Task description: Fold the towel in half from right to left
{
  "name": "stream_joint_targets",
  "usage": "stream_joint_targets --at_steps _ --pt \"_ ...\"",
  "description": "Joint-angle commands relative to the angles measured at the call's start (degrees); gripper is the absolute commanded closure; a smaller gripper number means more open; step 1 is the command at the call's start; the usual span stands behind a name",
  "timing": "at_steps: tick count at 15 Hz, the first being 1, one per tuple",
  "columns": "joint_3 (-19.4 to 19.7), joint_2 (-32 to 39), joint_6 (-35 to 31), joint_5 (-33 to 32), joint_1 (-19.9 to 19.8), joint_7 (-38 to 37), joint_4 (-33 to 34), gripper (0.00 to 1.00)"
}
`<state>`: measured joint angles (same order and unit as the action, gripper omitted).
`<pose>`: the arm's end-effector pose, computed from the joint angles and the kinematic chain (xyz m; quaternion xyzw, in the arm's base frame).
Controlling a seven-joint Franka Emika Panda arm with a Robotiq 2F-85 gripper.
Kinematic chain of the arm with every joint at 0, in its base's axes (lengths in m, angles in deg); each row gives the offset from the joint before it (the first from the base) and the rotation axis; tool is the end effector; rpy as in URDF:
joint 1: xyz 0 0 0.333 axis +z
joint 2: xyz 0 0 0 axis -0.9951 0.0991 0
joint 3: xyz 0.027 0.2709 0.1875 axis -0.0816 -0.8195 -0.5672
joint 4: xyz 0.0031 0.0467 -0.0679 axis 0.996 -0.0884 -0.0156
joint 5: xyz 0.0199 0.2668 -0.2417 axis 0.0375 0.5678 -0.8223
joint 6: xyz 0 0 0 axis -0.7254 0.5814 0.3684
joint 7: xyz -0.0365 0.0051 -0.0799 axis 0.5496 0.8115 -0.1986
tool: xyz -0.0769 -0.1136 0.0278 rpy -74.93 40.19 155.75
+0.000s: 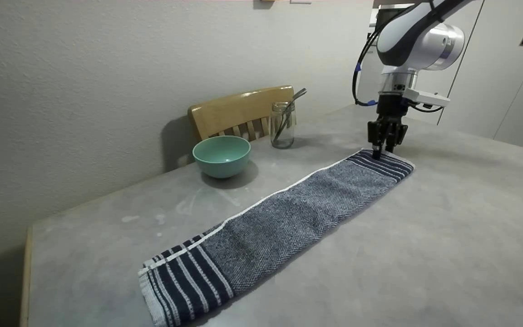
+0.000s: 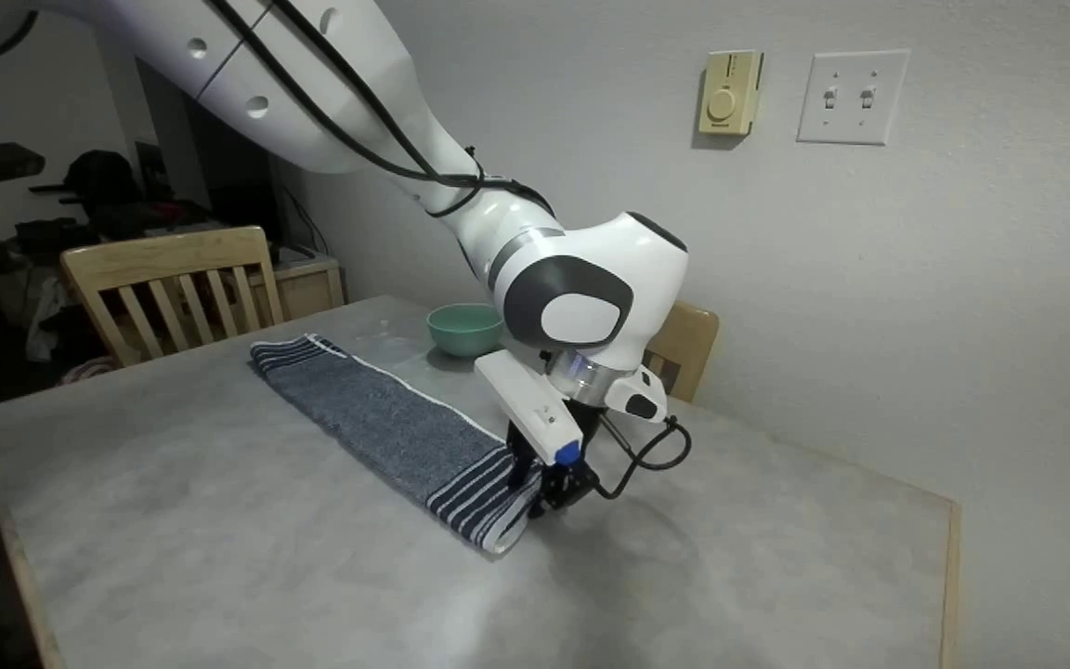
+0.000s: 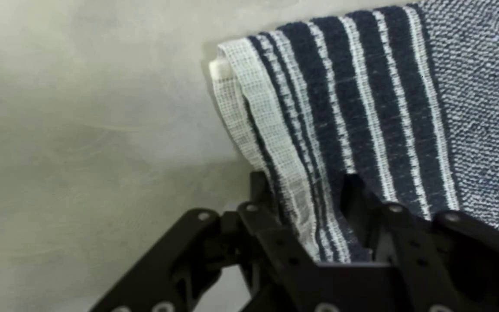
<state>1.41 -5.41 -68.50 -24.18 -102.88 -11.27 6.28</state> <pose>0.6378 -0.1961 0.1432 -0.9807 0.1033 0.0963 0.1350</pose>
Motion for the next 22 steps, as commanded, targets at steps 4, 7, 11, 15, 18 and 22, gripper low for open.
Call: stream_joint_targets --at_steps 4,7,11,15,18,22 --pt "-0.59 -0.38 0.92 -1.65 0.20 3.89 0.36 0.99" --pt "0.93 -2.76 1.89 -6.00 1.71 5.01 -0.74 0.98" --pt "2.39 -5.25 3.09 -12.31 1.24 7.47 -1.01 0.98" --pt "4.70 -8.19 3.27 -17.50 -0.43 12.83 -1.73 0.98" --pt "6.60 -10.15 2.58 -20.99 -2.60 17.62 -2.50 0.98" --pt "7.94 -12.69 1.74 -23.80 -4.92 24.04 -3.35 0.98"
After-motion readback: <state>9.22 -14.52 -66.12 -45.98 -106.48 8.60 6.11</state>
